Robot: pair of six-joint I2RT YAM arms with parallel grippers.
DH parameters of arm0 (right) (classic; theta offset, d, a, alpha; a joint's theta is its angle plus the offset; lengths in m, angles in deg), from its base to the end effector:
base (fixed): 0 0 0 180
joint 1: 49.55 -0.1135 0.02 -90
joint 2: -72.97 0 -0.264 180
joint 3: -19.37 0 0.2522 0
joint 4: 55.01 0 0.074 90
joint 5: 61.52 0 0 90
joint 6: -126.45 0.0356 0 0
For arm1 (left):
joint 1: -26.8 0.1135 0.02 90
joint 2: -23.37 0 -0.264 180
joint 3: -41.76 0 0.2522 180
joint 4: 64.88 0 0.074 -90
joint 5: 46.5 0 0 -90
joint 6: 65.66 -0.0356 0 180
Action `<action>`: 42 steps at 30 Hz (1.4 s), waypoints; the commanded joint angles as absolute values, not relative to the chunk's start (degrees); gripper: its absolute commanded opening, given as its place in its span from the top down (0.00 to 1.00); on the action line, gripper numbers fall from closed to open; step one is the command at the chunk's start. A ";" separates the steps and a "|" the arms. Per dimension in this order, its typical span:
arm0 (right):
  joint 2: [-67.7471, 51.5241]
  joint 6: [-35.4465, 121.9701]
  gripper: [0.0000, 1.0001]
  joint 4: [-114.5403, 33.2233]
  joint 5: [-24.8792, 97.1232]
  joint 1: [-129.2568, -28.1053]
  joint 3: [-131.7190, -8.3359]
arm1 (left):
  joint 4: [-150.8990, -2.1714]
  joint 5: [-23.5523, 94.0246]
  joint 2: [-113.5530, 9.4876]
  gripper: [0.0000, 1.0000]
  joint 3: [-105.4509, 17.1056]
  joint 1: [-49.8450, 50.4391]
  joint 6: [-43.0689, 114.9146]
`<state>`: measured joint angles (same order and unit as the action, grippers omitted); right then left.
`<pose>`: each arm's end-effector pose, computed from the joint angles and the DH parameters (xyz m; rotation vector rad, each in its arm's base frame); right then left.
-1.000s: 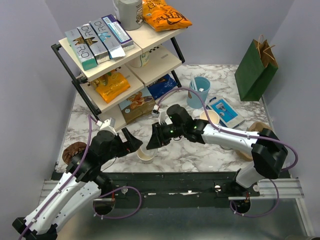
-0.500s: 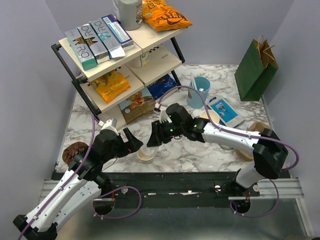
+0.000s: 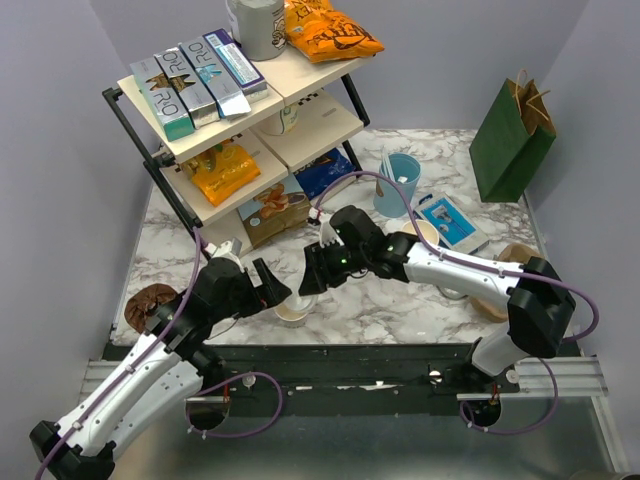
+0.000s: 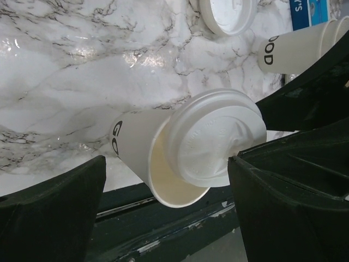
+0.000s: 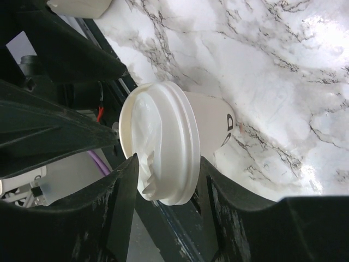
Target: Pack the takeout coffee
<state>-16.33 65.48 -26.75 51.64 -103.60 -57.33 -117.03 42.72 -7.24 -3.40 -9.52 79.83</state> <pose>0.1904 0.2864 0.2526 -0.7740 2.4017 1.1470 0.0994 -0.0737 0.2444 -0.3882 2.3465 -0.8518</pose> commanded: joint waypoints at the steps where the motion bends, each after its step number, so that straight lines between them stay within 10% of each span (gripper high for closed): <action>1: -17.56 63.34 0.44 -22.19 51.60 -103.78 -59.70 | -114.24 38.75 -9.23 0.01 -1.80 -9.24 79.72; 42: -18.70 63.52 0.37 -22.62 58.01 -103.96 -59.17 | -113.71 37.96 -6.68 0.15 1.01 -9.33 83.49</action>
